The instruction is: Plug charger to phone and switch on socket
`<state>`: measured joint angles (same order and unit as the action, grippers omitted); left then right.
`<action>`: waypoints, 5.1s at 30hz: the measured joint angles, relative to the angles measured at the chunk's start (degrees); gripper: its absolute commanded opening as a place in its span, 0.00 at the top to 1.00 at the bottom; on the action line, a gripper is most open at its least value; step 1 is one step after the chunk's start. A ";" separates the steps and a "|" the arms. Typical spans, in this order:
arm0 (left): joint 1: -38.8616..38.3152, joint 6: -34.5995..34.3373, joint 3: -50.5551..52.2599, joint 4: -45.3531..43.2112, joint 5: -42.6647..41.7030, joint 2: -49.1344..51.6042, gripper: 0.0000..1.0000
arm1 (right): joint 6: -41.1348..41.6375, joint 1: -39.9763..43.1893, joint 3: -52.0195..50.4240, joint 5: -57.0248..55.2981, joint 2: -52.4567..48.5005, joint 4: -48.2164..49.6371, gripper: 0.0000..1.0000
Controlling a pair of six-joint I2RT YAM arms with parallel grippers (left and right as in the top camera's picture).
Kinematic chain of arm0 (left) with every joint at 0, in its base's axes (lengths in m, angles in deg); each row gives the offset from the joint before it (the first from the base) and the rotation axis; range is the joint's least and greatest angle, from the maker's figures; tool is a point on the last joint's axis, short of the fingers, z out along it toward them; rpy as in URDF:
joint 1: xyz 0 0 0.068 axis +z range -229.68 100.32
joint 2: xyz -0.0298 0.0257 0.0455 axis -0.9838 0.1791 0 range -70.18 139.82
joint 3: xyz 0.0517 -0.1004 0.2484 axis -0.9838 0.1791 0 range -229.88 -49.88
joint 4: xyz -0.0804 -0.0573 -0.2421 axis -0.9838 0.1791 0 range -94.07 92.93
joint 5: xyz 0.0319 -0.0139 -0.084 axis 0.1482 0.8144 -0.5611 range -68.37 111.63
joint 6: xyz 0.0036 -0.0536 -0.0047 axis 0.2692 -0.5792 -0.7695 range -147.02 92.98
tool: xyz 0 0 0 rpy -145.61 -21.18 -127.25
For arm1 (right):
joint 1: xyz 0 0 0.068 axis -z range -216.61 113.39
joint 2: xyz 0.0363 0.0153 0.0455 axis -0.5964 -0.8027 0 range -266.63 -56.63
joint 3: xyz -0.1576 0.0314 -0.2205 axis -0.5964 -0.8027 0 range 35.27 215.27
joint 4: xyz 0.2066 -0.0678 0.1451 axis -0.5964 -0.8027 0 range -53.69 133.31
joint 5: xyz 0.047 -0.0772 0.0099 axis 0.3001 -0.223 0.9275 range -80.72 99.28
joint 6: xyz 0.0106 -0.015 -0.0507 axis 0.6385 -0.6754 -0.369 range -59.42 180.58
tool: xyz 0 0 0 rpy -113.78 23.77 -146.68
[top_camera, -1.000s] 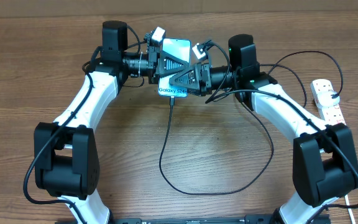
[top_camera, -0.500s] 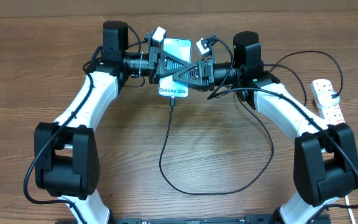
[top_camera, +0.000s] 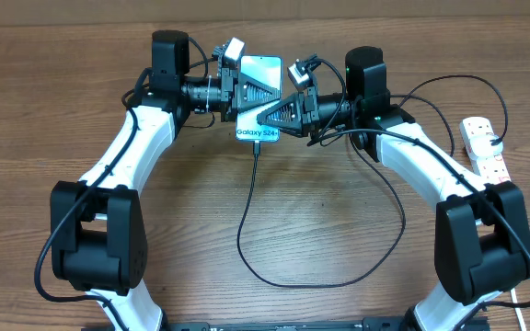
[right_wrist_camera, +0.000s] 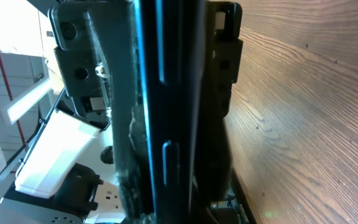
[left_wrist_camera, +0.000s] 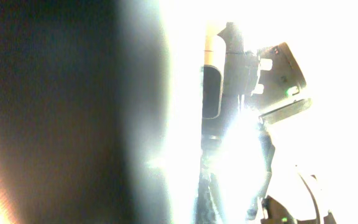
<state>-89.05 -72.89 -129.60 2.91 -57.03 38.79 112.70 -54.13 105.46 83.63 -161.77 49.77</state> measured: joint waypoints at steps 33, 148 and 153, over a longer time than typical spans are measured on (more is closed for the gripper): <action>2.34 15.85 -0.02 31.71 45.92 0.00 0.00 | -22.86 -0.57 0.02 -35.89 -2.38 -37.64 0.96; 2.34 16.35 -0.02 32.92 64.39 0.00 0.00 | 3.39 -9.97 5.01 -52.94 -12.00 -31.36 0.00; 2.34 16.33 -0.02 32.92 64.39 0.00 0.00 | 3.26 -9.88 6.62 -54.82 -11.96 -36.52 0.00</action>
<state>-86.71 -56.56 -129.63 35.83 7.36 38.79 115.96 -64.01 112.09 28.81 -173.73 13.25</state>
